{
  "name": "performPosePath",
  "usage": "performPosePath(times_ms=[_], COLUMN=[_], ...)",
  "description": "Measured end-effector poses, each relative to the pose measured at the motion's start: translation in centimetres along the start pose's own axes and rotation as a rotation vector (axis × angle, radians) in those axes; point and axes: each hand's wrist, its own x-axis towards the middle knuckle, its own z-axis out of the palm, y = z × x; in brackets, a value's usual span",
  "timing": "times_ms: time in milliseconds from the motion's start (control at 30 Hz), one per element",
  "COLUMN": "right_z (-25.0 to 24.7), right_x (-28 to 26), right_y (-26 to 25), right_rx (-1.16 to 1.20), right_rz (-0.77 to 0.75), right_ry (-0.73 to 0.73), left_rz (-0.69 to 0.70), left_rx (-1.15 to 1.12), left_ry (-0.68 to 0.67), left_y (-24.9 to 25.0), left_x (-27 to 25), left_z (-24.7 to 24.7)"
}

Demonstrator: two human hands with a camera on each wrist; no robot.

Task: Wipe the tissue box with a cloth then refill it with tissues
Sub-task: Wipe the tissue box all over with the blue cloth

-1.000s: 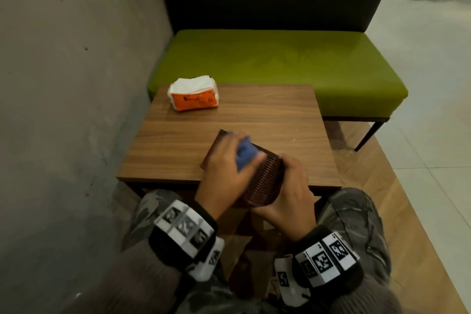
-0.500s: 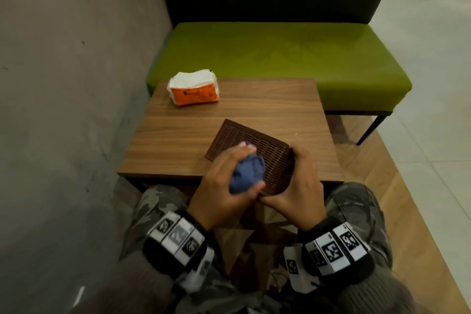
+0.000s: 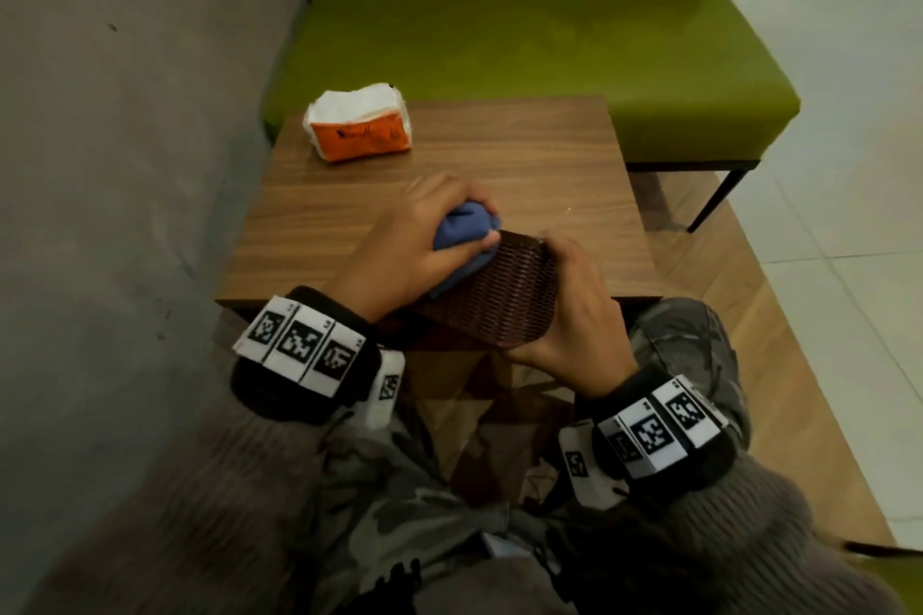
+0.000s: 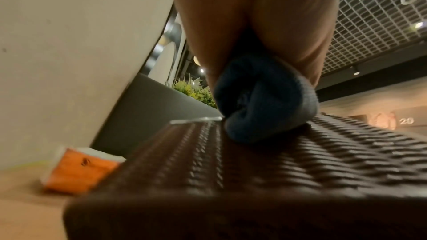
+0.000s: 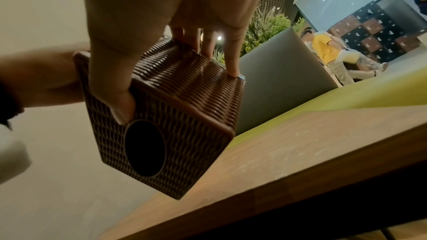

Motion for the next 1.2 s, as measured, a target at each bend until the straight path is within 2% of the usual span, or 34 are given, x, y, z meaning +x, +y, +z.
performPosePath(times_ms=[233, 433, 533, 633, 700, 767, 967, 1100, 1167, 1200], right_z=[0.0, -1.0, -0.6, 0.0, -0.2, -0.6, -1.2, -1.7, -1.9, -1.9], right_x=[0.1, -0.7, -0.3, 0.1, 0.1, 0.0, -0.7, -1.1, -1.4, -1.6], right_y=[-0.4, -0.7, -0.7, -0.4, -0.4, -0.3, -1.0, -0.9, -0.4, -0.1], right_rx=[-0.009, -0.007, -0.046, -0.08, -0.061, -0.07, 0.025, 0.032, 0.073, 0.112], right_rz=[-0.045, -0.048, -0.061, -0.057, -0.03, -0.045, -0.036, -0.046, -0.01, 0.026], right_ry=[-0.011, -0.029, -0.08, -0.149, -0.144, -0.137, -0.055, -0.068, -0.076, -0.068], left_rz=[0.096, -0.09, -0.132, -0.031, 0.038, 0.037, -0.063, -0.18, -0.267, -0.328], left_rx=[-0.028, -0.061, -0.103, -0.142, -0.132, -0.136, -0.144, -0.102, -0.088, -0.089], left_ry=[0.022, 0.085, 0.097, 0.068, 0.078, 0.075, 0.065, 0.062, 0.101, 0.164], left_y=[2.2, -2.3, -2.1, 0.7, 1.8, 1.7, -0.9, -3.9, -5.6, -6.4], left_x=[-0.5, -1.8, -2.0, -1.5, -1.1, -0.9, -1.7, -2.8, -3.4, -3.9], left_z=[0.9, -2.2, -1.4, 1.0, 1.8, 1.5, -0.9, -2.6, -2.9, -2.9])
